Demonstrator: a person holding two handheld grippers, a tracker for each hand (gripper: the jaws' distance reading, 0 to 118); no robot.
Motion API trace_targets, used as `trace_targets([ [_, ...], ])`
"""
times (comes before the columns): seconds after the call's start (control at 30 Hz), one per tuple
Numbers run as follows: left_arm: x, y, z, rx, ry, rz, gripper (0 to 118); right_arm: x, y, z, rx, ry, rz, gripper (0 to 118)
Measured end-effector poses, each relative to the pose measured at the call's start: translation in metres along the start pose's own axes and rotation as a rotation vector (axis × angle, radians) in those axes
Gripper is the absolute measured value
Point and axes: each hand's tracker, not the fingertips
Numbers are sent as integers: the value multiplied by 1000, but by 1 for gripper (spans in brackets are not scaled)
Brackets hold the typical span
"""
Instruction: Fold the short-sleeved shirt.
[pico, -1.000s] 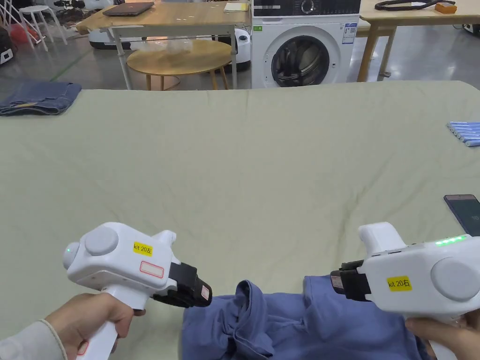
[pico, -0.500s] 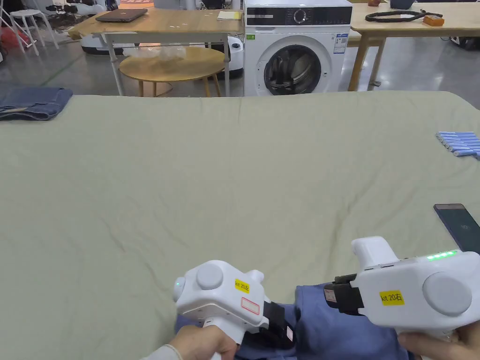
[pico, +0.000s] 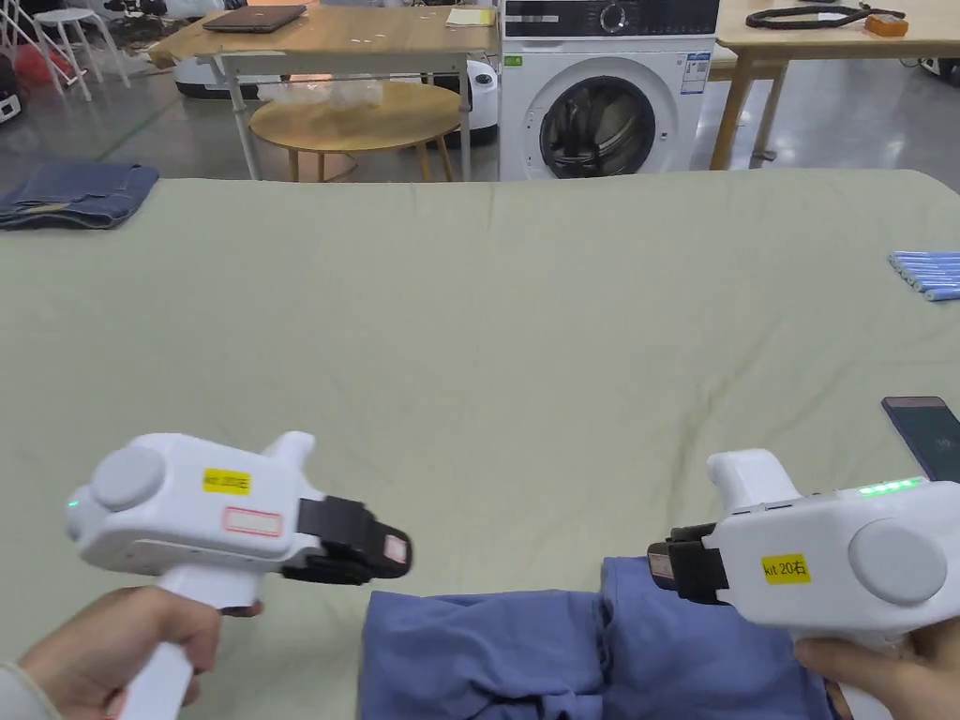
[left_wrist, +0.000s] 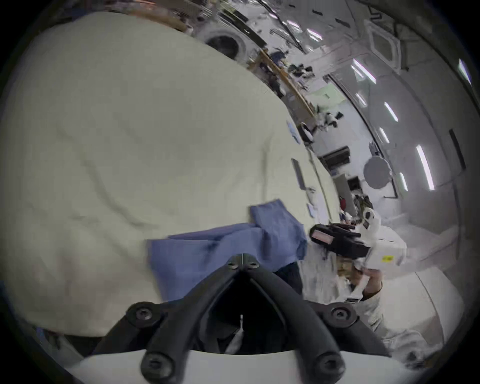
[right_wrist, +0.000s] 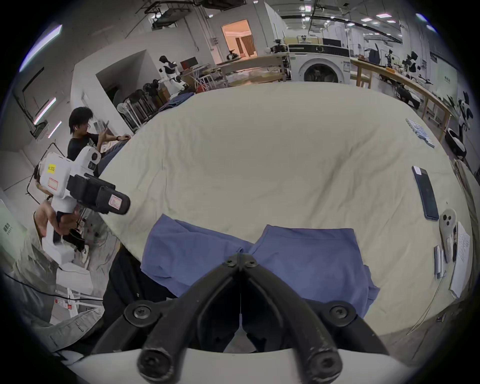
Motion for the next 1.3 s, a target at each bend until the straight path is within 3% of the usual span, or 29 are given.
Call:
trace_targets([
  [0.13, -45, -23, 11, 19, -81, 177, 0, -3, -4, -9, -18, 10, 16, 0],
  [0.23, -56, -31, 0, -16, -140, 190, 0, -10, -2, -10, -28, 18, 27, 0],
  [0.27, -55, -33, -6, -49, -94, 171, 16, -11, -1, -10, -32, 17, 31, 0],
  [0.3, -57, -34, -13, -66, -48, 166, 67, -12, -1, -9, -32, 15, 32, 0],
  [0.33, -60, -37, -27, -110, 5, 184, 102, -13, 0, -8, -29, 13, 32, 0],
  [0.37, -64, -41, -37, -148, 20, 209, 113, -13, 0, -8, -27, 13, 34, 0],
  [0.57, -106, -41, -72, -66, -174, 414, 112, -16, 1, 3, -20, -3, 61, 0],
  [0.6, -102, -39, -77, -54, -233, 405, 105, -16, 1, 2, -21, -8, 63, 0],
  [0.63, -98, -38, -83, -40, -279, 388, 84, -17, 1, 1, -25, -10, 63, 0],
  [0.67, -91, -40, -84, -38, -291, 373, 38, -17, 1, 1, -26, -11, 62, 0],
  [0.7, -86, -39, -91, -71, -234, 340, 5, -17, 1, 1, -29, -12, 61, 0],
  [0.77, -86, -42, -96, -107, -152, 305, 5, -17, 1, 1, -31, -12, 62, 0],
  [0.9, -105, -33, -75, -61, -149, 333, 5, -18, 2, 7, -25, -11, 51, 0],
  [1.13, -122, -12, 77, 88, 19, 353, 5, -20, 5, -1, -25, -2, 50, 0],
  [1.3, -97, -4, 139, 110, 182, 329, 5, -27, 9, -10, -32, 23, 62, 0],
])
